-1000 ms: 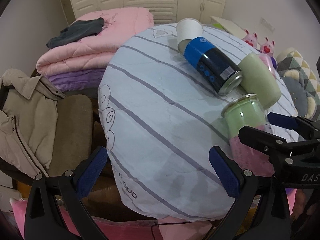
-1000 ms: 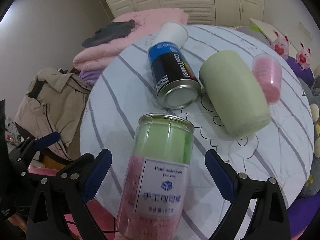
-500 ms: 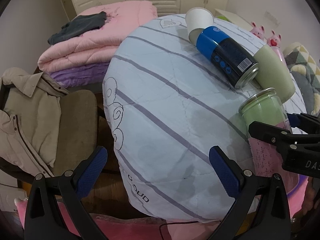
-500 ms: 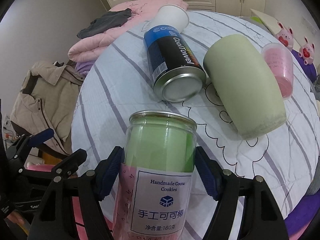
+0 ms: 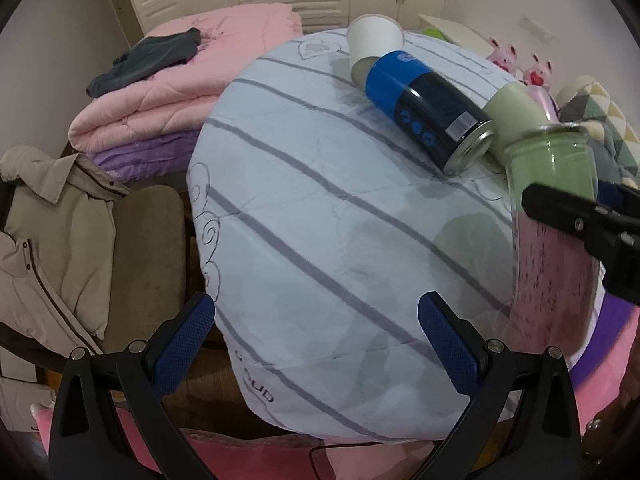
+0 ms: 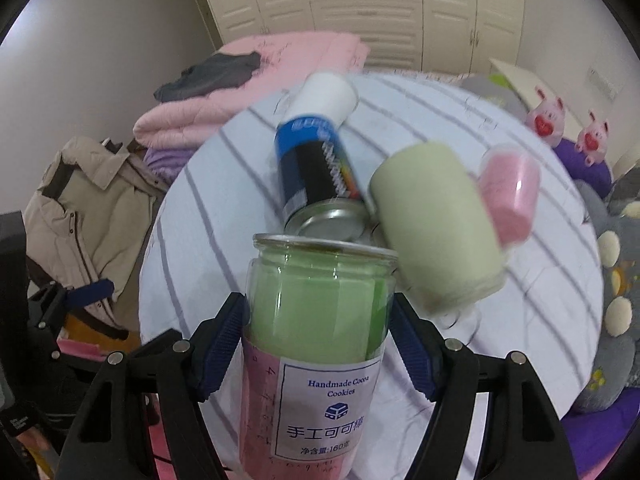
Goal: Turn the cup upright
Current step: 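Rotate the cookie jar with the right gripper until its green lid faces up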
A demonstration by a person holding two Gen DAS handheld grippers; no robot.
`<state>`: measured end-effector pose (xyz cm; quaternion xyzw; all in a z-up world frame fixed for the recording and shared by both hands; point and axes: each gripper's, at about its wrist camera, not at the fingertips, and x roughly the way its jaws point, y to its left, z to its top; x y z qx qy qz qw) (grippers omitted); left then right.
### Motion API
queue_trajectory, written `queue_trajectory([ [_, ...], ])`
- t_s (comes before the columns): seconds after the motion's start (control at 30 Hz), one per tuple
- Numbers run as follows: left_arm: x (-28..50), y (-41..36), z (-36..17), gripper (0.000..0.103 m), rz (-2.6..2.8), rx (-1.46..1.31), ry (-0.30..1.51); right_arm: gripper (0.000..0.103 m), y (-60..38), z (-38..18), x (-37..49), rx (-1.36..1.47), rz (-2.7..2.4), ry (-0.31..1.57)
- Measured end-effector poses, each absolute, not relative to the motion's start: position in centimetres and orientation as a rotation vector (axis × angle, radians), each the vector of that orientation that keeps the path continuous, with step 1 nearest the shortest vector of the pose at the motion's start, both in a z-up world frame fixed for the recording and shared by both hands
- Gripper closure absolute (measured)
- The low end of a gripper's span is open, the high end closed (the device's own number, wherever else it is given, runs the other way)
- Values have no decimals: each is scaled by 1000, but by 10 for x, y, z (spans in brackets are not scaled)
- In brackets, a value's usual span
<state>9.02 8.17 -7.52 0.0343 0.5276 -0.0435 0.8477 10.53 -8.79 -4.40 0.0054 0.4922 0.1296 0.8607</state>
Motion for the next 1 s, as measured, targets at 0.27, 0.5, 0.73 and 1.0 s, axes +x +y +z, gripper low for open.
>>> queue_trajectory([
  [0.27, 93, 76, -70, 0, -95, 70, 1106, 30, -90, -33, 105, -40, 256, 939],
  [0.5, 100, 70, -65, 0, -84, 69, 1100, 30, -92, -28, 109, -64, 261, 869],
  [0.73, 102, 67, -63, 0, -83, 70, 1086, 31, -93, -30, 112, -68, 258, 819],
  [1.0, 98, 63, -65, 0, -84, 55, 1105, 31, -89, -32, 105, -99, 260, 793],
])
